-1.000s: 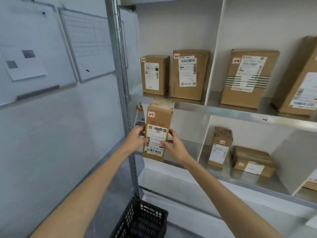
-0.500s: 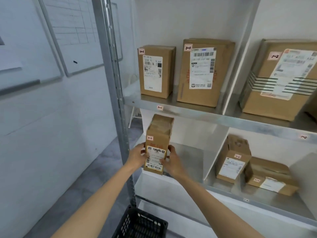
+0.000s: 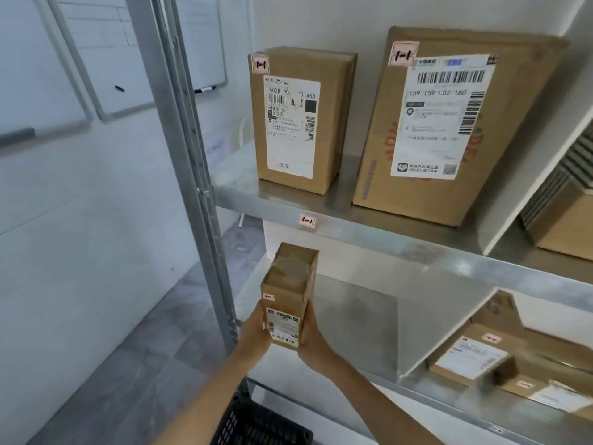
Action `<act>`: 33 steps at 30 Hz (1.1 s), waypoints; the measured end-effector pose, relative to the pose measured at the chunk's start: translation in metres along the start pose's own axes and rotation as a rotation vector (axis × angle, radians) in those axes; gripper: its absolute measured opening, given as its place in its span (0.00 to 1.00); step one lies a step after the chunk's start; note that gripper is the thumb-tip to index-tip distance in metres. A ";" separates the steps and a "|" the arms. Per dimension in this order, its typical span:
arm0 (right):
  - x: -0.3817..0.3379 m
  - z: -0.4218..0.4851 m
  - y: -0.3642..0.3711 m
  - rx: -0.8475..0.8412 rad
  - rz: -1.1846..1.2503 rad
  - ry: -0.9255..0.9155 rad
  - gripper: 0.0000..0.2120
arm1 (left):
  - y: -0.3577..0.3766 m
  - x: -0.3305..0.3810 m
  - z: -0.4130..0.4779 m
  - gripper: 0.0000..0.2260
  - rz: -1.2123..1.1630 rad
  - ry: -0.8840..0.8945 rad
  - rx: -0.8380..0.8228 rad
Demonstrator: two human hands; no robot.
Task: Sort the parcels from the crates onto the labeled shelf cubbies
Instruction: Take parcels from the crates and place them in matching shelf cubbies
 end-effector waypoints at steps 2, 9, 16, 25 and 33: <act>0.021 0.013 0.003 -0.021 0.089 0.009 0.34 | -0.002 -0.003 0.005 0.15 -0.028 0.005 0.015; 0.002 0.028 0.008 0.023 0.114 0.062 0.24 | -0.010 -0.006 0.025 0.16 -0.040 0.012 0.024; 0.029 0.073 0.000 0.098 0.166 0.100 0.67 | -0.024 0.006 0.057 0.12 -0.031 0.016 0.028; -0.003 0.053 -0.012 0.038 -0.036 0.161 0.39 | -0.031 0.020 0.040 0.22 -0.038 -0.053 0.071; -0.061 -0.045 -0.034 0.238 -0.235 0.120 0.33 | -0.061 0.026 -0.051 0.21 -0.021 -0.075 0.265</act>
Point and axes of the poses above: each hand's wrist, its own z-axis towards the middle knuckle, its own y-axis out of the palm, x = y × z, the point moved 7 cm from there along z, towards the middle knuckle, and after that the axes turned 11 degrees about -x, right-handed, at the moved point
